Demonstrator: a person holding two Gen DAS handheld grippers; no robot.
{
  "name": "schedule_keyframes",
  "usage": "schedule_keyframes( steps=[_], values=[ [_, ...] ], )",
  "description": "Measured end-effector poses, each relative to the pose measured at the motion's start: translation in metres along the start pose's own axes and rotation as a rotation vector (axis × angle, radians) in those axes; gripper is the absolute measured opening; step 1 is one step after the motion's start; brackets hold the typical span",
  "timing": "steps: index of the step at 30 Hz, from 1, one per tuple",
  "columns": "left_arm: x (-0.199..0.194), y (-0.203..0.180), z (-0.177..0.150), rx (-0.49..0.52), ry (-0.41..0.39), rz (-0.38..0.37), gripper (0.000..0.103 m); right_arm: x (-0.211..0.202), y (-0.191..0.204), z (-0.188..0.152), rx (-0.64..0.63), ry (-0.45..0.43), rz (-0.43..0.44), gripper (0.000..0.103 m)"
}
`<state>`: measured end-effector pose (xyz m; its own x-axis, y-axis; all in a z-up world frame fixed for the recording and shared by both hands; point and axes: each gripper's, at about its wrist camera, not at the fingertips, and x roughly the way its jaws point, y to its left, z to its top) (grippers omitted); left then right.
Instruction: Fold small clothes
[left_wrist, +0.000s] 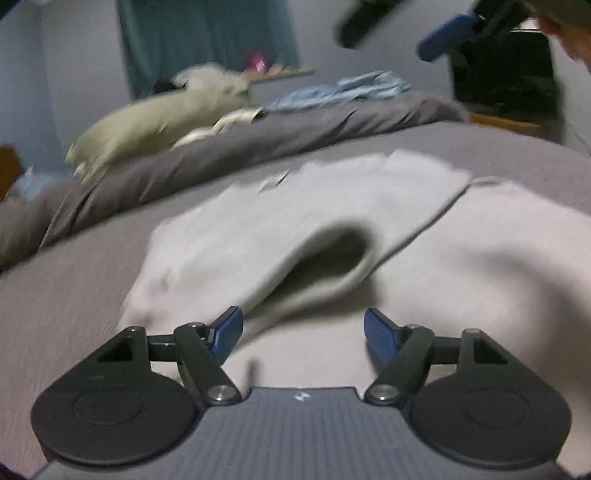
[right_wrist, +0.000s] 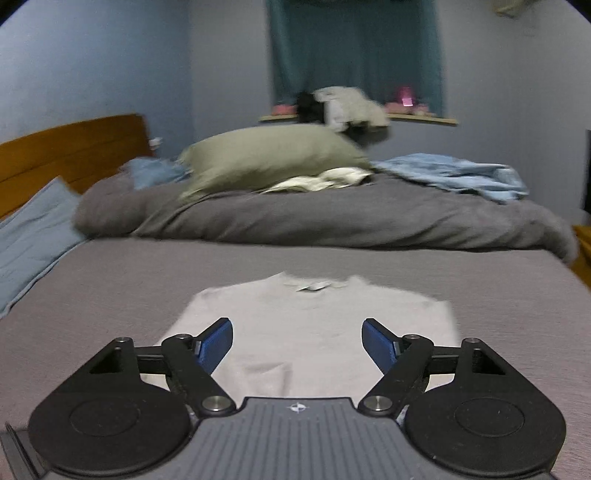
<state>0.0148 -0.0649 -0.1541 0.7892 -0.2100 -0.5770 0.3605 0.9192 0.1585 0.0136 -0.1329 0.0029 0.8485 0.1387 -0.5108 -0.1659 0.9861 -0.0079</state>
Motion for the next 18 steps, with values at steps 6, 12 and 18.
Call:
schedule_keyframes(
  steps=[6,12,18],
  values=[
    [-0.005,0.073,-0.041,-0.221,0.064,0.014,0.079,0.052,0.05,-0.032,-0.248,0.093,0.098,0.061],
    [-0.007,0.098,-0.06,-0.279,0.036,-0.063,0.083,0.098,0.115,-0.058,-0.417,0.182,0.226,0.033],
    [0.008,0.099,-0.048,-0.274,0.037,-0.078,0.087,0.136,0.162,-0.069,-0.52,0.263,0.348,0.039]
  ],
)
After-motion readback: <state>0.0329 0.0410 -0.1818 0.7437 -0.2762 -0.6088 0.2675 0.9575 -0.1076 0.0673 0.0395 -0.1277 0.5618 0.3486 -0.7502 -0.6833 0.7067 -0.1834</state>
